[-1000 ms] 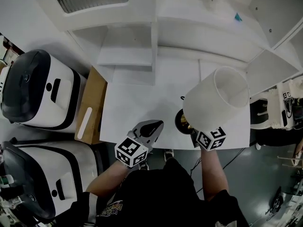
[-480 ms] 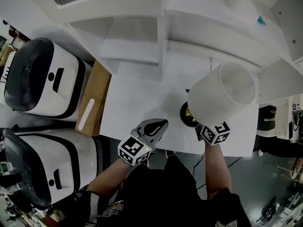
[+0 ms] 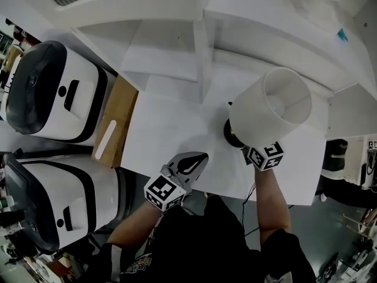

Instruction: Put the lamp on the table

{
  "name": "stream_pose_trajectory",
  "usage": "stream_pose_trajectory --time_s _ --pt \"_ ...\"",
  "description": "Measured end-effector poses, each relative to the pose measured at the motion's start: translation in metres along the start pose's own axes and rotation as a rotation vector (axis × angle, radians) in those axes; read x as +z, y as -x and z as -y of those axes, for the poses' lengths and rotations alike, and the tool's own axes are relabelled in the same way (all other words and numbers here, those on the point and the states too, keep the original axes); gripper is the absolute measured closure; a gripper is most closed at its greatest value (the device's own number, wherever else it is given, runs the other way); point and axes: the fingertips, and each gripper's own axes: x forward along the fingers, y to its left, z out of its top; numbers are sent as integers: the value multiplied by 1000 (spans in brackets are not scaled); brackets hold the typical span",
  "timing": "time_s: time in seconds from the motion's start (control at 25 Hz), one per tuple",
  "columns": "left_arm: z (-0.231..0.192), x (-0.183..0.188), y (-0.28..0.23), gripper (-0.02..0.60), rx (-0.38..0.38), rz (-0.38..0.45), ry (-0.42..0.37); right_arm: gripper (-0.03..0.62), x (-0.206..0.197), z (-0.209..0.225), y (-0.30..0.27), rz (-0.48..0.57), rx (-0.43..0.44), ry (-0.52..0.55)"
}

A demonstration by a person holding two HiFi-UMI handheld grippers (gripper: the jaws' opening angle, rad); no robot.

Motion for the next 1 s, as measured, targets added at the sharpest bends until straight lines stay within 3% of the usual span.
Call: stream_pose_trajectory --time_s 0.48,1.0 --pt "-5 -8 -9 575 23 -5 -18 491 -10 24 -53 -8 42 29" --pt "-1 -17 -2 575 42 -13 -3 491 -15 34 -79 17 -10 49"
